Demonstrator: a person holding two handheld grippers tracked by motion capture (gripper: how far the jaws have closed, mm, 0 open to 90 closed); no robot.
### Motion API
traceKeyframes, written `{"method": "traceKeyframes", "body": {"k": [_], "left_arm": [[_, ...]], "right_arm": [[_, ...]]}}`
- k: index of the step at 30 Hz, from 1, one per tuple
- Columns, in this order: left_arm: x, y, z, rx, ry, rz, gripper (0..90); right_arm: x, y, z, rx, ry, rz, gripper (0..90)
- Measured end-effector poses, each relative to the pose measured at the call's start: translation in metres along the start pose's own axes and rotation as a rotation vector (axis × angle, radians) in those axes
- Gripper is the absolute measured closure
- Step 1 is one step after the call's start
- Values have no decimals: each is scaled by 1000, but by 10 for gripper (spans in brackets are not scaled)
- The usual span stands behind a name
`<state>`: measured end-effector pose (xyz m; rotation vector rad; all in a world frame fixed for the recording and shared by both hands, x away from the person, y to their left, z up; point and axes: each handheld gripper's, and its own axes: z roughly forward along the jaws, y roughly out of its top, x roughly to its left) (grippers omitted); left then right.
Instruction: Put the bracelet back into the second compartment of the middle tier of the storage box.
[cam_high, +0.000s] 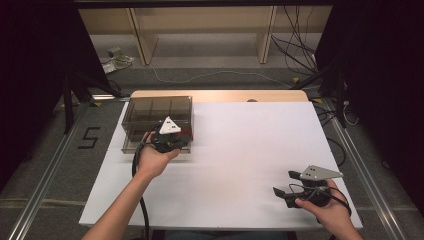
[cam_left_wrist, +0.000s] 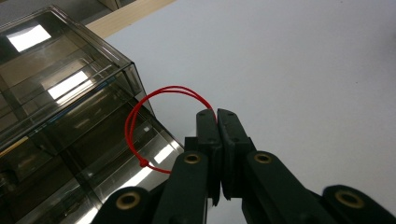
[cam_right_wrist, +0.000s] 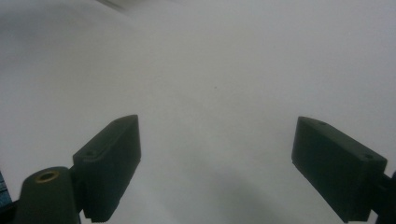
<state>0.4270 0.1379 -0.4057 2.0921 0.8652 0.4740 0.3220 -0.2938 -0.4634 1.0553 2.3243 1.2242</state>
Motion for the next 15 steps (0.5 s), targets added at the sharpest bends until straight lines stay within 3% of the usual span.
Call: {"method": "traceKeyframes", "body": {"k": [15], "left_arm": [[12,-3,-6,-9,21,-35,884]], "right_arm": [[0,0,0,-1,0,-2,162]]}}
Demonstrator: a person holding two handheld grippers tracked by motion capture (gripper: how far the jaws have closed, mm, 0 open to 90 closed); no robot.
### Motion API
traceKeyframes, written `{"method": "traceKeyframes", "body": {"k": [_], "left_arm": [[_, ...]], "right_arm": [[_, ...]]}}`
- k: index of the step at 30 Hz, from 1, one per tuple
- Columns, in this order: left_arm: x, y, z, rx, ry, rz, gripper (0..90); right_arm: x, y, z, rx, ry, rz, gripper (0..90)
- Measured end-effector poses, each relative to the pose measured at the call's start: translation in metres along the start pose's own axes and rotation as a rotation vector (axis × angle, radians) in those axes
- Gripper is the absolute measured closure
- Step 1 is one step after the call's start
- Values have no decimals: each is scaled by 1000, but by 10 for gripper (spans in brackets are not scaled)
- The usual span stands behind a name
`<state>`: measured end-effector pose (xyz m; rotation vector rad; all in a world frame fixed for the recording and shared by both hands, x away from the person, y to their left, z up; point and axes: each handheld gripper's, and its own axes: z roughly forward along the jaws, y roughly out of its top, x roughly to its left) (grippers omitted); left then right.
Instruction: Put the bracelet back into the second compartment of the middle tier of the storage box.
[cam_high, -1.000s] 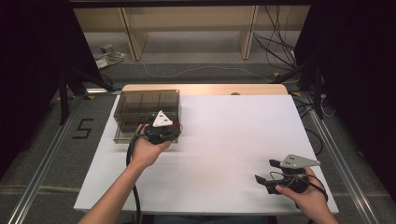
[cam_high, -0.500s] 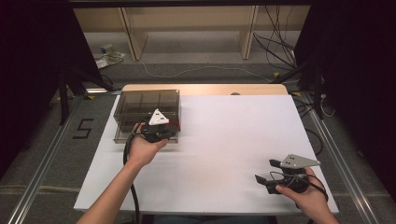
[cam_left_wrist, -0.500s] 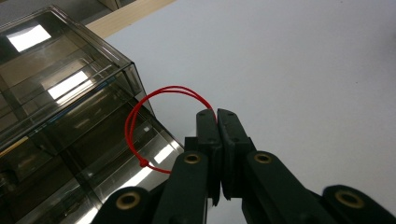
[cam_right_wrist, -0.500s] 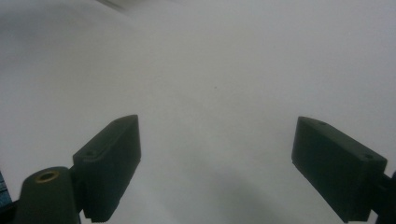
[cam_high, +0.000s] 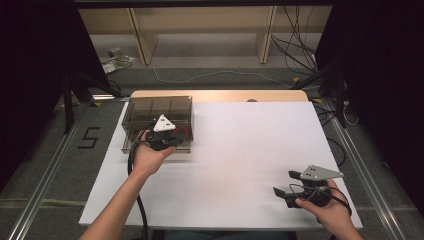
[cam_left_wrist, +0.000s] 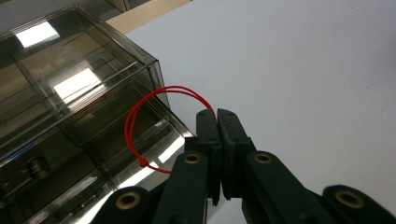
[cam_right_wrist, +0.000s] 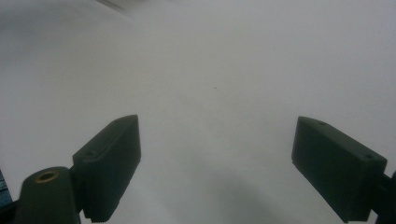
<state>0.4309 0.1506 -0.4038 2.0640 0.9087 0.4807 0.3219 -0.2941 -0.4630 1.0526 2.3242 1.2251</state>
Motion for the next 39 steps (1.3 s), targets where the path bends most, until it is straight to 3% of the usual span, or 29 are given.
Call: {"method": "traceKeyframes", "body": {"k": [39], "left_arm": [[17,-7,-9,6,49,-32,884]], "right_arm": [[0,0,0,3,-1,4,162]]}}
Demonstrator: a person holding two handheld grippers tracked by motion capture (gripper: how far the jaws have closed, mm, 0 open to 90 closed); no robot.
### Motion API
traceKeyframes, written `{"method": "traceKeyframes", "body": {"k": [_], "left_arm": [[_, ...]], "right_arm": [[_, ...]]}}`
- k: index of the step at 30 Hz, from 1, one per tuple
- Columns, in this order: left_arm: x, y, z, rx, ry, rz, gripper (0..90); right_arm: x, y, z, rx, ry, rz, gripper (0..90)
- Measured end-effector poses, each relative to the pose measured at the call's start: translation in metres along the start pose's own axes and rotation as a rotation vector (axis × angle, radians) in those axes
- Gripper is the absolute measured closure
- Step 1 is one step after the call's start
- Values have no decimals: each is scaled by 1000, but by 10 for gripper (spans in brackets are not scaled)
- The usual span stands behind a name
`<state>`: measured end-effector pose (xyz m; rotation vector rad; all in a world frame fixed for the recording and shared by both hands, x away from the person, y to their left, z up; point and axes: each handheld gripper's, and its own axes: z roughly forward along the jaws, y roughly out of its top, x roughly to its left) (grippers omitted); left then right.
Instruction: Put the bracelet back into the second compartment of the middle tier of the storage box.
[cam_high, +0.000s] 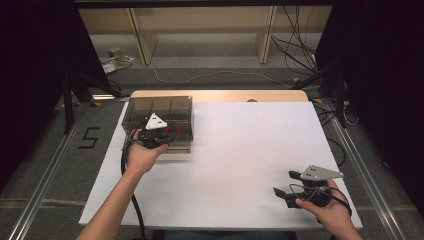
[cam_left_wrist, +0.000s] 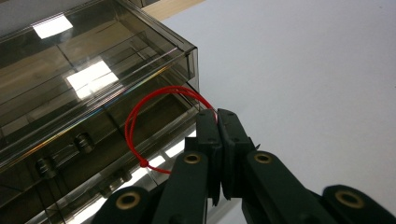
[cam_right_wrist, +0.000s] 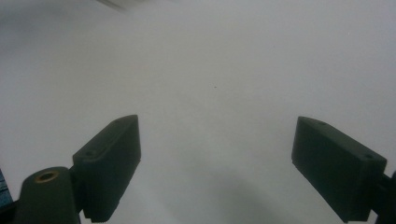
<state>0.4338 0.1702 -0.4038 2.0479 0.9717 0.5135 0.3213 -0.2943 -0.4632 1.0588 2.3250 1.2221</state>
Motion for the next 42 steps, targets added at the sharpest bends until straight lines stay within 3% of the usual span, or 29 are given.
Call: {"method": "traceKeyframes", "body": {"k": [42], "left_arm": [[9,-7,-7,1,23,-20,884]], "right_arm": [[0,0,0,0,2,-3,162]]}}
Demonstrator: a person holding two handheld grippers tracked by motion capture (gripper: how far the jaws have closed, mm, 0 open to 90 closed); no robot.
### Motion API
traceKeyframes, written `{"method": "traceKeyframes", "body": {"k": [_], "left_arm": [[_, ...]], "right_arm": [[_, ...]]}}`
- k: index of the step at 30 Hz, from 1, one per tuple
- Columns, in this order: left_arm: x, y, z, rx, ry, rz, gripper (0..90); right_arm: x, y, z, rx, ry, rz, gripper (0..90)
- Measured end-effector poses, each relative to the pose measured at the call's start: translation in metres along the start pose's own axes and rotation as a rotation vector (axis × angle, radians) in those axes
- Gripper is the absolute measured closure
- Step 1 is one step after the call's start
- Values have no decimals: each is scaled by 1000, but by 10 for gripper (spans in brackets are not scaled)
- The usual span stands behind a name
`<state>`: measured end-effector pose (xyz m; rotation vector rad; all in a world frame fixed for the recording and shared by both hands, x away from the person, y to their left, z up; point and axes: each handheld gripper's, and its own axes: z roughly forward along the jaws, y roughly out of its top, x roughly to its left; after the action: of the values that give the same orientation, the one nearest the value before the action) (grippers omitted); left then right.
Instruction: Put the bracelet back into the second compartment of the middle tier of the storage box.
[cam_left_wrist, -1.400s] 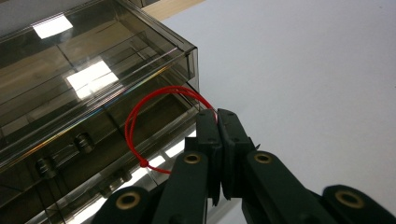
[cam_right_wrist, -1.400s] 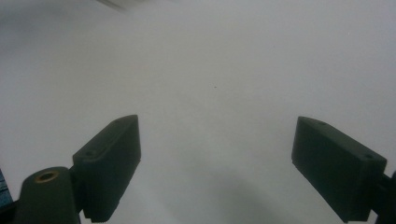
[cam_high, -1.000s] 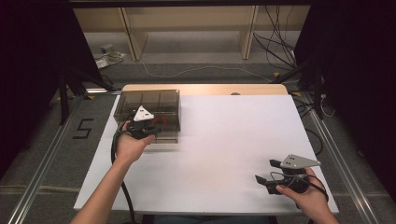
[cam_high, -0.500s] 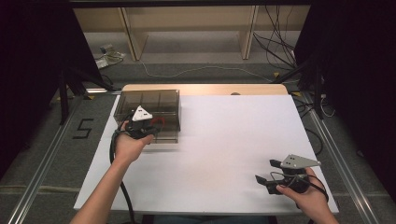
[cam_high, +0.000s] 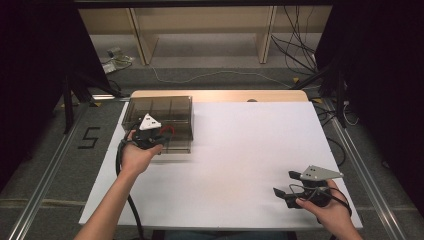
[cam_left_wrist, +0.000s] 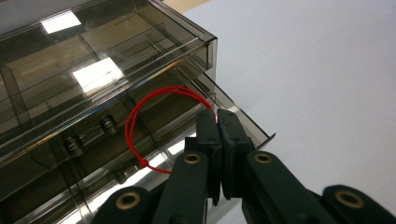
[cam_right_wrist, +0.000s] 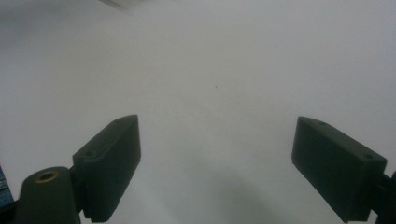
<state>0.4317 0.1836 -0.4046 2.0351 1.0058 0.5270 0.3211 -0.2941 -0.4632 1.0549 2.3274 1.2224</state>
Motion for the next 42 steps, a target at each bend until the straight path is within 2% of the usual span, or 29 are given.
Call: {"method": "traceKeyframes", "body": {"k": [42], "left_arm": [[4,-5,-3,15,11,-7,884]], "right_arm": [[0,0,0,0,0,0,163]]}}
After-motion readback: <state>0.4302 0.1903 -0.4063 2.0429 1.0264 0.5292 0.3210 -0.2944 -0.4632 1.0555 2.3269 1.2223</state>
